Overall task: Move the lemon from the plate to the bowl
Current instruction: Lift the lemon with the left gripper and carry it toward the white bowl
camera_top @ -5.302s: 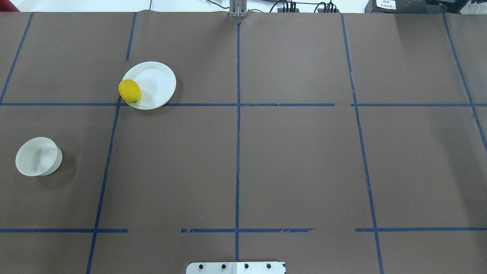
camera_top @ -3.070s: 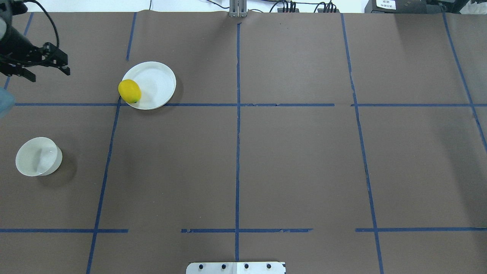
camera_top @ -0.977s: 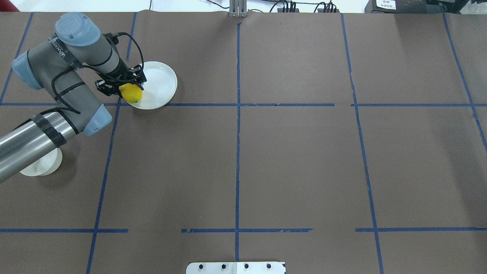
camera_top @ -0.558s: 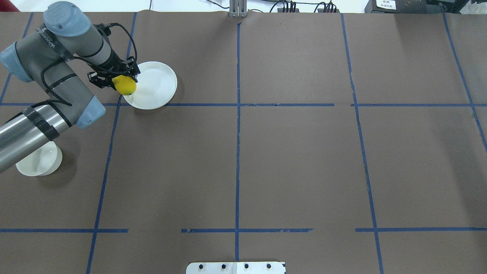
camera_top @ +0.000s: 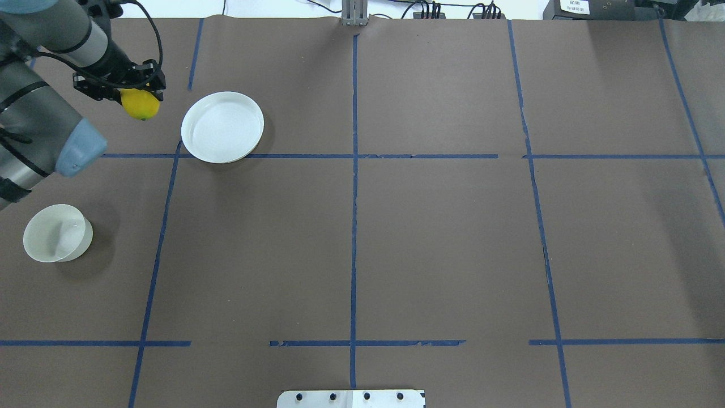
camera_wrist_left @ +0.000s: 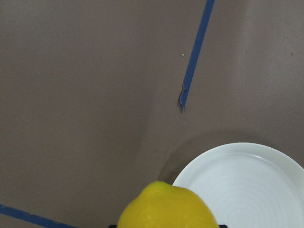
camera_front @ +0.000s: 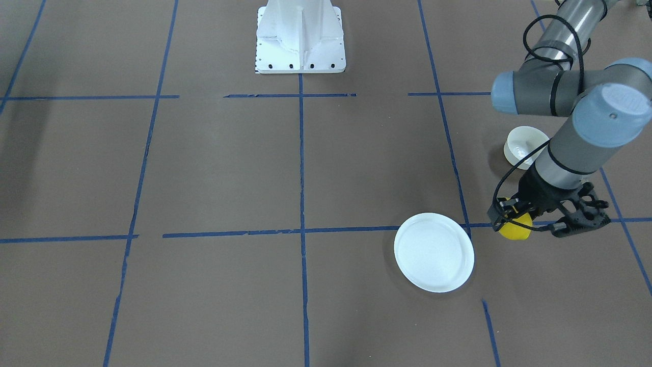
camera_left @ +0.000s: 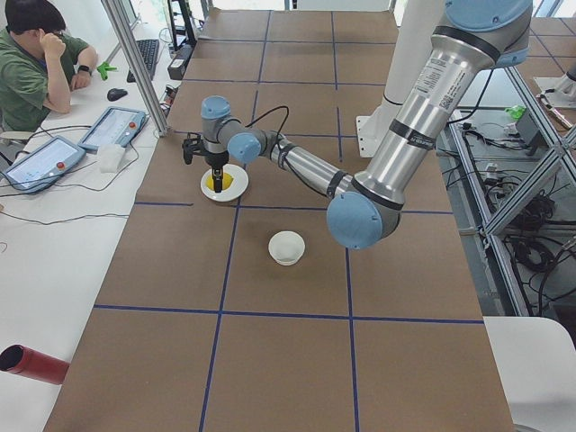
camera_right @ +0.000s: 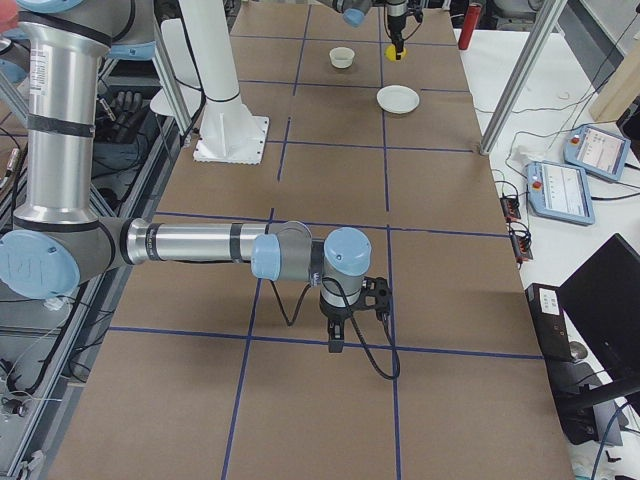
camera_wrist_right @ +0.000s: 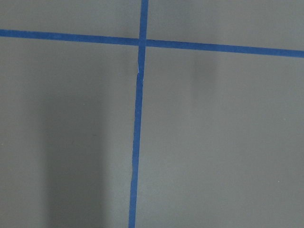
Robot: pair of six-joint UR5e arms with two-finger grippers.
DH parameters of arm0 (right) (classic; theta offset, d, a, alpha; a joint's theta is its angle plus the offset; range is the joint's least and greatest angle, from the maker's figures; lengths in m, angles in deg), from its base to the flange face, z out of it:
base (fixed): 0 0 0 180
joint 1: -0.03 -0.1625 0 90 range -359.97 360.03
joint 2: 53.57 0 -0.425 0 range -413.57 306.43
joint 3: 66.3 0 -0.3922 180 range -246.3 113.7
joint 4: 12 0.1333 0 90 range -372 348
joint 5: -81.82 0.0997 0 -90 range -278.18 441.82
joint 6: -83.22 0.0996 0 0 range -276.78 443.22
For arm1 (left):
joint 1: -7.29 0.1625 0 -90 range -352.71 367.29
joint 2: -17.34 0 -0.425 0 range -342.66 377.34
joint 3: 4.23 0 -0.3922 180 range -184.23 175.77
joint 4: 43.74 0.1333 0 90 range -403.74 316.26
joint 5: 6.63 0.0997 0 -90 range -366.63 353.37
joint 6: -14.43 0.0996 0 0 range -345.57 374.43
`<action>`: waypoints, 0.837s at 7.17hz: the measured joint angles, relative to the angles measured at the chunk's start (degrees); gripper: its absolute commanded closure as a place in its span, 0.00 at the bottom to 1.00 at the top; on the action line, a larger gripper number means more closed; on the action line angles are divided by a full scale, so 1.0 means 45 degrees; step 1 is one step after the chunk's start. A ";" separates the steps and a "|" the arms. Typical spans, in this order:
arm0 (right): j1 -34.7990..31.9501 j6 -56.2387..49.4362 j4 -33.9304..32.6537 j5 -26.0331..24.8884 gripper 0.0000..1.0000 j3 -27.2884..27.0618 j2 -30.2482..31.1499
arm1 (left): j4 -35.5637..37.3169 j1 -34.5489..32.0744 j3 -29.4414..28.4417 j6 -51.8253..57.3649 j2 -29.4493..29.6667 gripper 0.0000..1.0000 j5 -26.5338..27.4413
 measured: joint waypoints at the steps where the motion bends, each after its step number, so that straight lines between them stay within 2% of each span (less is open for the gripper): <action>1: 0.0000 0.0000 0.0000 0.0000 0.00 0.0000 0.0000 | 0.0042 -0.0063 0.1161 0.0899 -0.1148 0.51 -0.0005; 3: 0.0000 0.0000 0.0000 0.0000 0.00 0.0000 0.0000 | -0.0749 -0.0085 0.3082 0.1849 -0.3830 0.52 0.0002; 6: 0.0000 -0.0001 0.0000 0.0000 0.00 0.0007 0.0000 | -0.4099 0.0107 0.3514 0.1498 -0.7031 0.52 0.0130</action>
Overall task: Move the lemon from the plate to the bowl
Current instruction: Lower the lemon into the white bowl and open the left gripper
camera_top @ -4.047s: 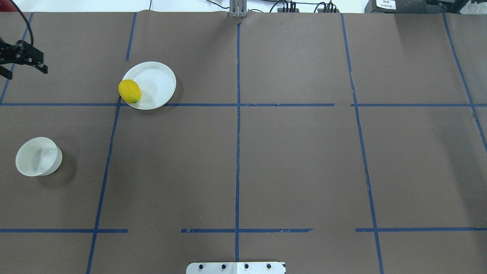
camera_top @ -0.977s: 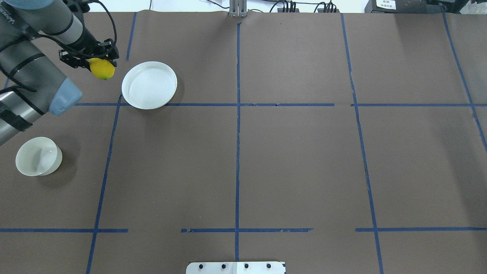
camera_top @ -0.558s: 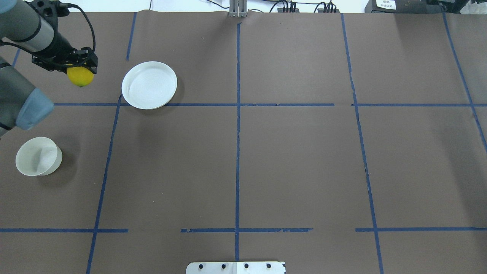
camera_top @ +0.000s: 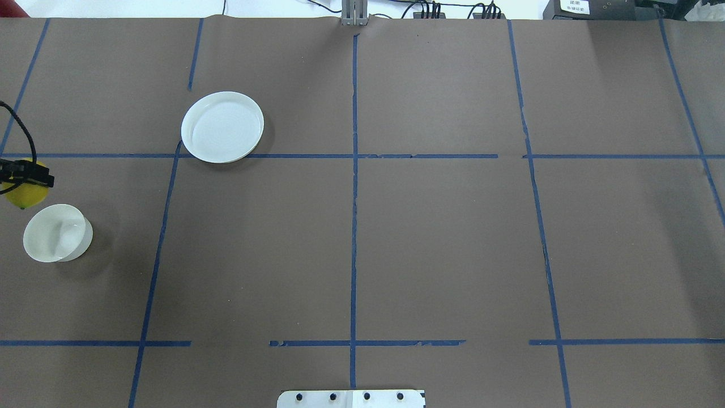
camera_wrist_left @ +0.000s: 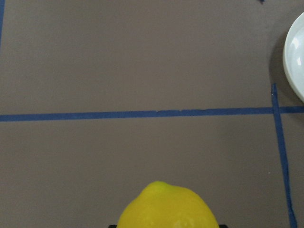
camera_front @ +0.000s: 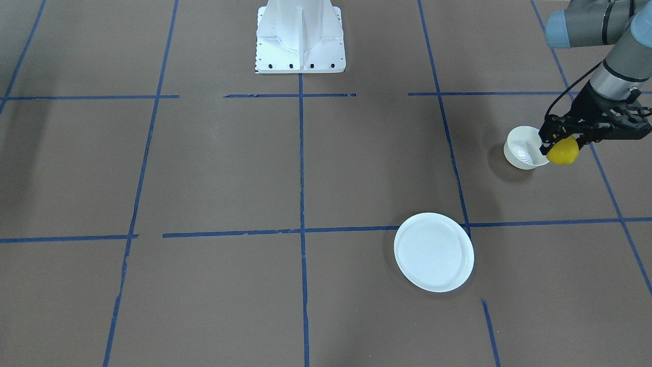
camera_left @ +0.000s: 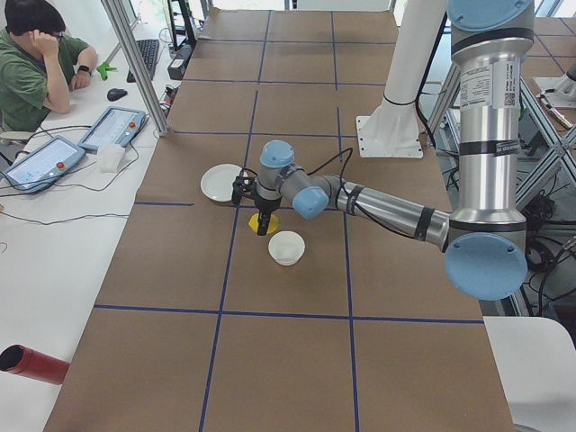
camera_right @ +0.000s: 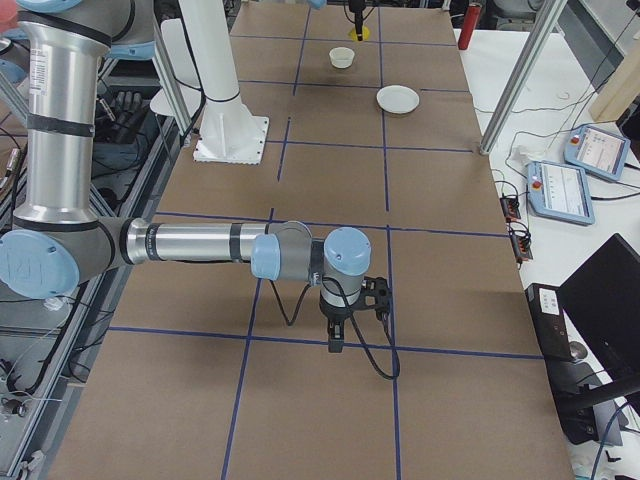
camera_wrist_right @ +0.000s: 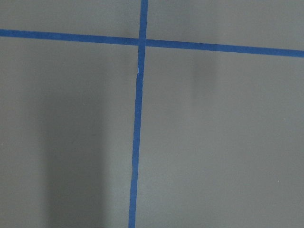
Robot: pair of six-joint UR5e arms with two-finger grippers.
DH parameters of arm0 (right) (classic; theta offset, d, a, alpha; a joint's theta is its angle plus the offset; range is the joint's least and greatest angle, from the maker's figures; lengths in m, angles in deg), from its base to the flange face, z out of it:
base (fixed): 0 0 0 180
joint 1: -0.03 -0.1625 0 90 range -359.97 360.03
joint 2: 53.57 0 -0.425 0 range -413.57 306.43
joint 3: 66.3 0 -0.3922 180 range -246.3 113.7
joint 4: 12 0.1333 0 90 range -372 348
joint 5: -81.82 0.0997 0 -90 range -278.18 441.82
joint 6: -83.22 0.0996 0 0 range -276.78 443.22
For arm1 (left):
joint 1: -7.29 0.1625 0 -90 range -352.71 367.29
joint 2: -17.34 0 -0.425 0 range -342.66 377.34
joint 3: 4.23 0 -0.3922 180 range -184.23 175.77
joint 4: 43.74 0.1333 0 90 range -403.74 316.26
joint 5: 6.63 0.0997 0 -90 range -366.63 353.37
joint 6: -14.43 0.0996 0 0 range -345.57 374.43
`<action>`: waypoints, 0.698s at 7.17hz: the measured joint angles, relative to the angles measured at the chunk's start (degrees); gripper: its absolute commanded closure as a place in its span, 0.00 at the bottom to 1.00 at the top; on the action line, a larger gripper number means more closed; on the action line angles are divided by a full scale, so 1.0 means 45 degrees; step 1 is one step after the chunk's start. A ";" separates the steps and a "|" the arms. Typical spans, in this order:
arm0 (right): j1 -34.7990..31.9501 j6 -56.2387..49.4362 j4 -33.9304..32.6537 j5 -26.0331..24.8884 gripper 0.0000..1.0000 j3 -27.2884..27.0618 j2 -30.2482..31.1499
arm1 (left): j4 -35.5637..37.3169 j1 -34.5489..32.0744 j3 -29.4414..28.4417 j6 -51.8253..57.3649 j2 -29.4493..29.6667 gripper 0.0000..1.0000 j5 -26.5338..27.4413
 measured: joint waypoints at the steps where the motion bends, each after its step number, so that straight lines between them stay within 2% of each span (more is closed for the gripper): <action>1: 0.0000 0.0000 0.0000 0.0000 0.00 -0.0001 0.0000 | -0.0777 0.0343 -0.0122 -0.0539 -0.0460 0.52 0.0156; 4: 0.0000 0.0000 0.0000 0.0000 0.00 -0.0006 0.0000 | -0.1579 0.1357 -0.0551 -0.1463 -0.0780 0.51 0.0688; 5: 0.0000 0.0000 0.0000 0.0000 0.00 -0.0007 0.0000 | -0.1618 0.1498 -0.0734 -0.1501 -0.0781 0.45 0.0685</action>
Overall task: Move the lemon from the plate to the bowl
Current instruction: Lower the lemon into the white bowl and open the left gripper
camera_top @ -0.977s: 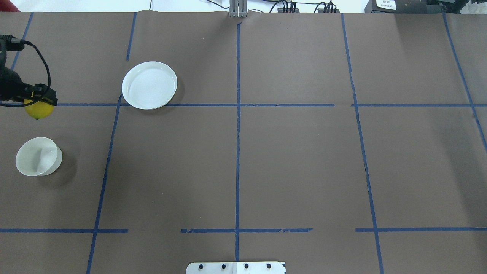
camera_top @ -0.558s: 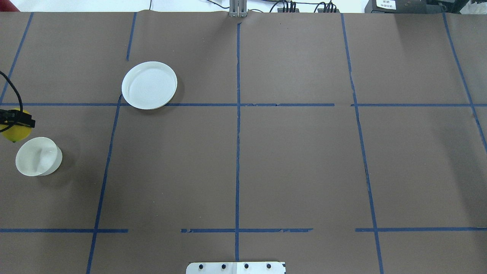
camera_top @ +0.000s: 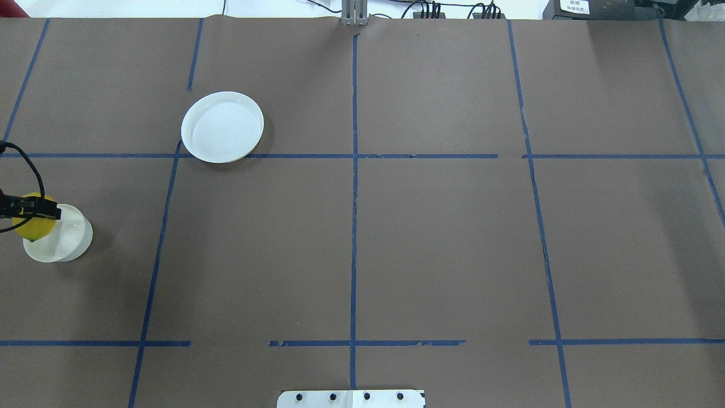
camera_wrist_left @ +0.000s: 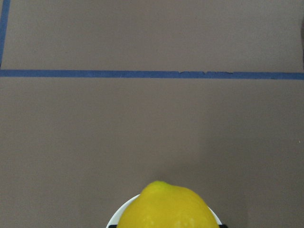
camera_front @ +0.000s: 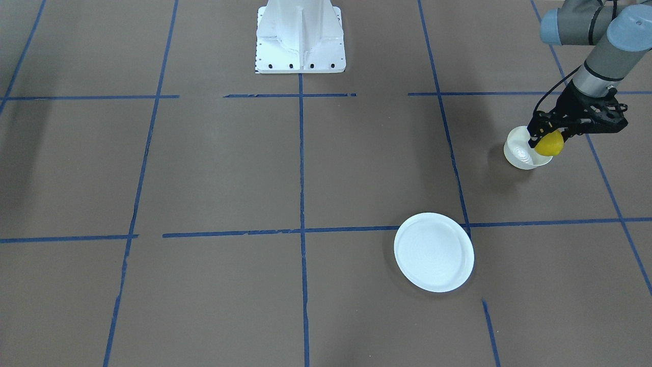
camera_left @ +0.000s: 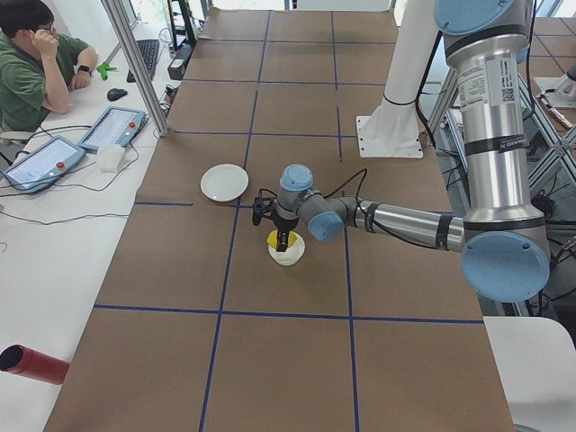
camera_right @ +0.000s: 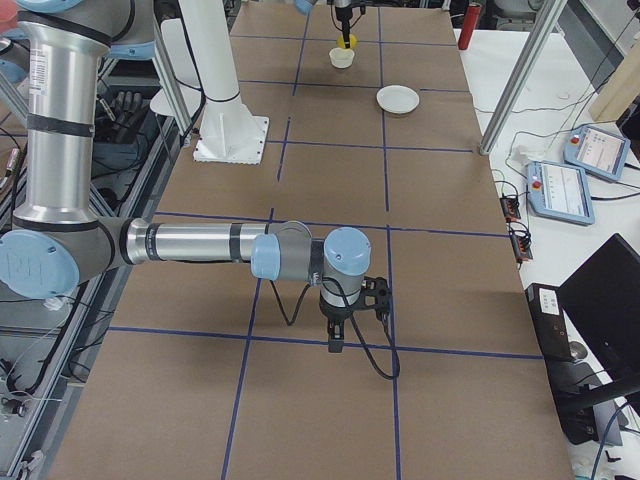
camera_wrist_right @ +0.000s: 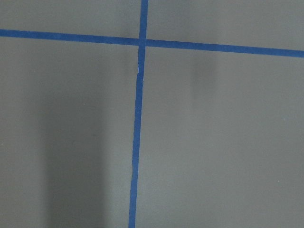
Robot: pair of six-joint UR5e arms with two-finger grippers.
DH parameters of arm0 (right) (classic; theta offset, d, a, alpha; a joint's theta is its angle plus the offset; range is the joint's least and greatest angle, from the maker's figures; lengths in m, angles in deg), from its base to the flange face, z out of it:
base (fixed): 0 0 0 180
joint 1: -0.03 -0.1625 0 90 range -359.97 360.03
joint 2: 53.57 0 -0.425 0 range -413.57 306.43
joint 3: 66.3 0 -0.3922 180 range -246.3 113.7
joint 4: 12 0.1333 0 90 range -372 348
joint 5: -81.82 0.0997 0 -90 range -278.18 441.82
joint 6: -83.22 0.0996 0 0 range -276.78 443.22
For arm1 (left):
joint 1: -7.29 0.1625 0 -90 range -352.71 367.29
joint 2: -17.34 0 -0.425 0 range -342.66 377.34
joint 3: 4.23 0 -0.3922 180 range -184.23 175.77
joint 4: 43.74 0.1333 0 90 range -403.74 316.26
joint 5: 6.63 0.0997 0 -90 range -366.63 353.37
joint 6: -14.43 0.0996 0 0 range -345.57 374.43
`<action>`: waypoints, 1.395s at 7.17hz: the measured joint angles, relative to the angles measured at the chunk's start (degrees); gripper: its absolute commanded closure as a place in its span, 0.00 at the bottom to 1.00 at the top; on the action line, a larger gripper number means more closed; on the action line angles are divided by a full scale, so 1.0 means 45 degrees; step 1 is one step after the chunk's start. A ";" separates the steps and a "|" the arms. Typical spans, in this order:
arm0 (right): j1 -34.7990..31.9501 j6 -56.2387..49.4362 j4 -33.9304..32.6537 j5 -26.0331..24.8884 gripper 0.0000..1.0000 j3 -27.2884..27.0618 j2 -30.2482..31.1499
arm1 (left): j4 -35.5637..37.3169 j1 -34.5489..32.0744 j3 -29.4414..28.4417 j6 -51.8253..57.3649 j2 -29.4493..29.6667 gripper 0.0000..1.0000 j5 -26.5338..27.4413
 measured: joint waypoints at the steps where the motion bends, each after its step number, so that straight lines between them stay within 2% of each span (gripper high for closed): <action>1: 0.0000 0.0000 0.0000 0.0000 0.00 0.0001 0.0000 | -0.0007 0.0120 -0.0131 -0.0013 -0.0004 0.27 -0.0036; 2: 0.0000 0.0000 0.0000 0.0000 0.00 0.0000 0.0000 | -0.0009 0.0204 -0.0189 -0.0014 -0.0004 0.05 -0.0076; 3: 0.0000 0.0000 0.0000 0.0000 0.00 0.0000 0.0000 | -0.0009 0.0258 -0.0209 -0.0017 -0.0001 0.00 -0.0113; 6: 0.0000 0.0000 0.0000 0.0000 0.00 0.0000 -0.0006 | 0.0015 0.0299 -0.0156 0.0024 0.0027 0.00 -0.0369; 8: 0.0000 0.0000 0.0000 0.0000 0.00 0.0000 -0.0003 | 0.0109 0.0138 0.0072 0.0395 -0.0014 0.00 -0.1330; 10: 0.0000 0.0000 0.0000 0.0000 0.00 0.0002 0.0000 | 0.0968 -0.1087 0.0290 0.2643 -0.0015 0.00 -0.1814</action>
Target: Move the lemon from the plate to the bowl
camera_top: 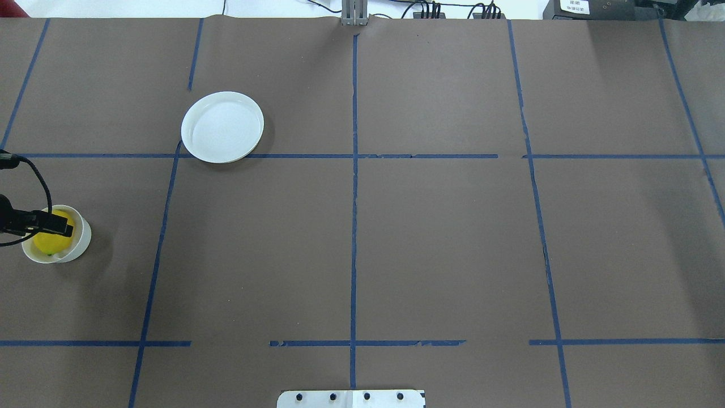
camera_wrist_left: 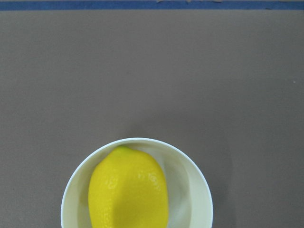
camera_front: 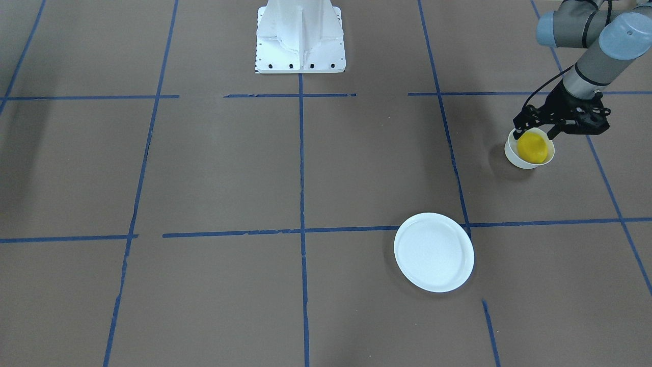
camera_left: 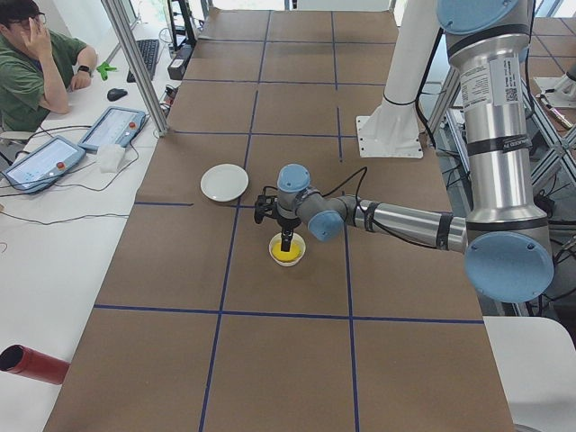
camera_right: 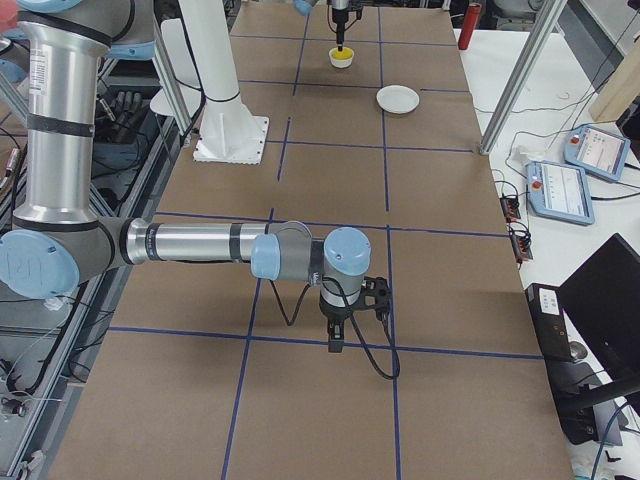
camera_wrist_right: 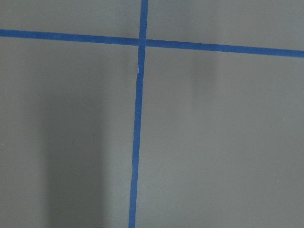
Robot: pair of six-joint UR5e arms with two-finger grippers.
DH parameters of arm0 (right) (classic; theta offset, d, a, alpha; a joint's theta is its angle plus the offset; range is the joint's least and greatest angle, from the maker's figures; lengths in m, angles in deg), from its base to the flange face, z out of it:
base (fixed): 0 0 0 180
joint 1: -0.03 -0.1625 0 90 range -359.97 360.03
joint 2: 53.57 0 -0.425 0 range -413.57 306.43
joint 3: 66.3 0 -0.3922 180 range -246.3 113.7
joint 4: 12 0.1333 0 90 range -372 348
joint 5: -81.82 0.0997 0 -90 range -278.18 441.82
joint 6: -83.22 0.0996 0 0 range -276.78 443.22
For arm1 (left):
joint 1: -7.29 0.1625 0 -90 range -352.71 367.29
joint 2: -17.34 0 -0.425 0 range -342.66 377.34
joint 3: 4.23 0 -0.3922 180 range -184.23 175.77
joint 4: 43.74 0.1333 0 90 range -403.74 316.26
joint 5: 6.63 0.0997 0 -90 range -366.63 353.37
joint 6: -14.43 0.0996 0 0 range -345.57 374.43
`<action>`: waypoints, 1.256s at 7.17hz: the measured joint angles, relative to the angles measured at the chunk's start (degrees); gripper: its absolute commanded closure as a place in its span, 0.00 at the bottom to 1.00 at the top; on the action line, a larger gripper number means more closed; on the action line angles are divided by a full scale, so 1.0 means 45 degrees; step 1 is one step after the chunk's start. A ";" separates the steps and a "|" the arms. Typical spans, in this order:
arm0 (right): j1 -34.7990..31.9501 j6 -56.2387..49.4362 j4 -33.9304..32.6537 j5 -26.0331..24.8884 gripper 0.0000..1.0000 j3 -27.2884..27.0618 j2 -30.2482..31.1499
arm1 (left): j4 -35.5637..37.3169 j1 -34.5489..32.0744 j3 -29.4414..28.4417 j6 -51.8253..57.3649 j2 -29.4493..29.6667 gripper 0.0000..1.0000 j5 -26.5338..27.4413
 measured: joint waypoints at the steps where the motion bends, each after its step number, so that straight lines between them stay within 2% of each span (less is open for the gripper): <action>1: 0.0000 0.0000 0.0000 0.0000 0.00 0.0003 -0.0003 | 0.0774 -0.1023 0.0025 0.1829 -0.0009 0.00 -0.0100; 3: 0.0000 0.0000 0.0000 0.0000 0.00 0.0001 -0.0005 | 0.2964 -0.3598 -0.0059 0.6104 0.0018 0.00 -0.0294; 5: 0.0000 0.0000 0.0000 0.0000 0.00 -0.0002 0.0000 | 0.5479 -0.6175 -0.0269 0.9273 0.0064 0.00 -0.1241; 7: 0.0000 0.0000 0.0000 0.0000 0.00 -0.0002 0.0000 | 0.6232 -0.7062 -0.0621 1.0441 -0.0013 0.00 -0.1664; 9: 0.0000 0.0000 0.0000 0.0000 0.00 -0.0002 0.0000 | 0.6646 -0.7293 -0.0790 1.0741 -0.0033 0.00 -0.1705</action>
